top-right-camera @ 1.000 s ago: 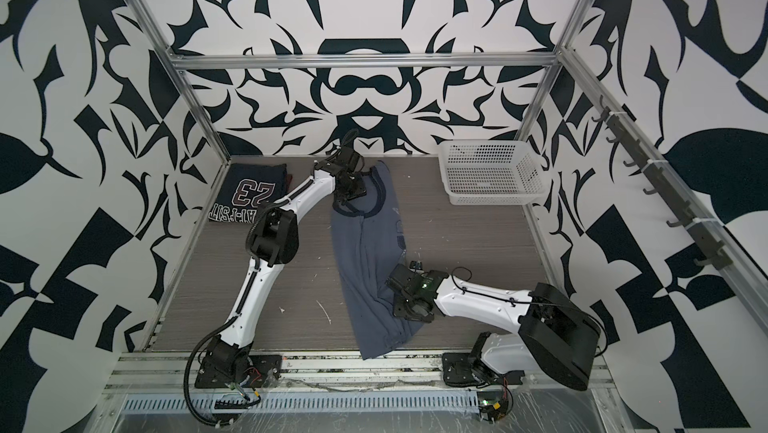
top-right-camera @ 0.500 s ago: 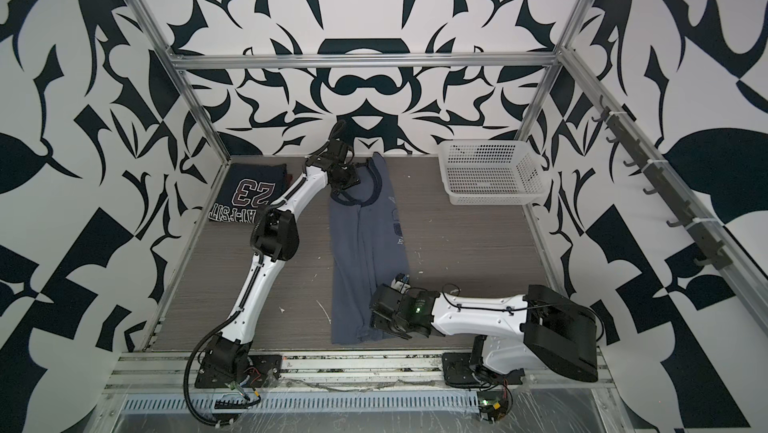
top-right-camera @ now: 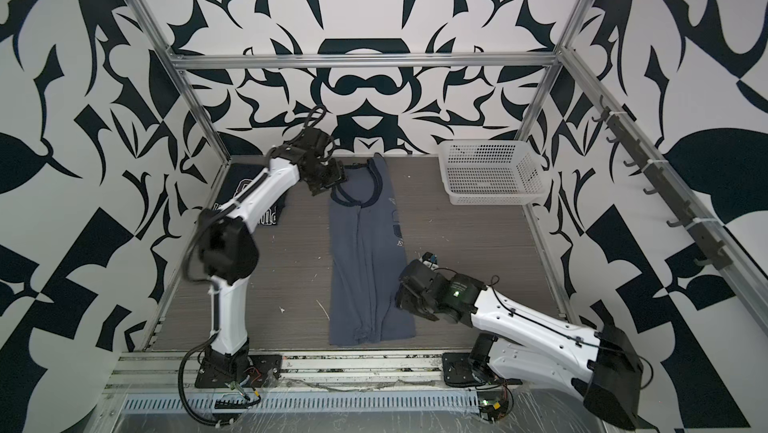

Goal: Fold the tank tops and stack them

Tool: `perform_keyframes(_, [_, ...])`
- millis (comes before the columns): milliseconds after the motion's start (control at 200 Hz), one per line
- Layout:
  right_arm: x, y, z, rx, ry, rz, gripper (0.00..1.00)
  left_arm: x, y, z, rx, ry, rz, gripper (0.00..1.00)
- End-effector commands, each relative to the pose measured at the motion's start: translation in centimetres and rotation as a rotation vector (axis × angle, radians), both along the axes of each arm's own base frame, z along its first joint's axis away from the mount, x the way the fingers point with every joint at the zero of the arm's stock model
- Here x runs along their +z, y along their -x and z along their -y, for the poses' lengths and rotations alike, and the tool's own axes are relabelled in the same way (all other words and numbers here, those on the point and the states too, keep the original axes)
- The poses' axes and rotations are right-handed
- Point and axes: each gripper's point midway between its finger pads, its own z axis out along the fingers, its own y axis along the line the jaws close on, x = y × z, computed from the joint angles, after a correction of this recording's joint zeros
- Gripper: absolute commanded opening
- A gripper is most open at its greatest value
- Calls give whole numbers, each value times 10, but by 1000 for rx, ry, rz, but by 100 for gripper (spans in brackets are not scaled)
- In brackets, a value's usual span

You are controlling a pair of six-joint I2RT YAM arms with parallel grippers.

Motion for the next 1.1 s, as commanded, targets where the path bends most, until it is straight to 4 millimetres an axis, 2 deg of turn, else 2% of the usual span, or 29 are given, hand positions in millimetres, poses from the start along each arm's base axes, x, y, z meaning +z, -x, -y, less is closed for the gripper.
perform_keyframes(0, [-18,16,24,148,71,-76,68,-20,63,-12,33,14,-66,76])
perform_keyframes(90, [-26,17,26,170,50,-107,71,-38,119,-14,27,47,-104,77])
perform_keyframes(260, [-42,25,12,198,-34,-149,77,-80,215,-15,39,56,-196,77])
perform_keyframes(275, [-44,26,12,195,-34,-154,78,-77,223,-15,39,71,-190,77])
perform_keyframes(400, [-57,30,12,170,-59,-172,77,-99,277,-19,65,68,-226,74])
perform_keyframes(535, [-66,36,9,152,-100,-198,71,-125,321,-11,68,75,-291,69])
perform_keyframes(655, [-72,39,7,137,-124,-209,66,-142,352,-5,54,36,-336,68])
perform_keyframes(760, [-78,42,7,132,-123,-225,62,-159,367,-4,48,0,-373,66])
perform_keyframes(920, [-83,46,5,133,-107,-240,55,-176,372,5,44,19,-394,61])
perform_keyframes(1095, [-87,50,3,131,-90,-251,44,-180,376,16,16,24,-420,53])
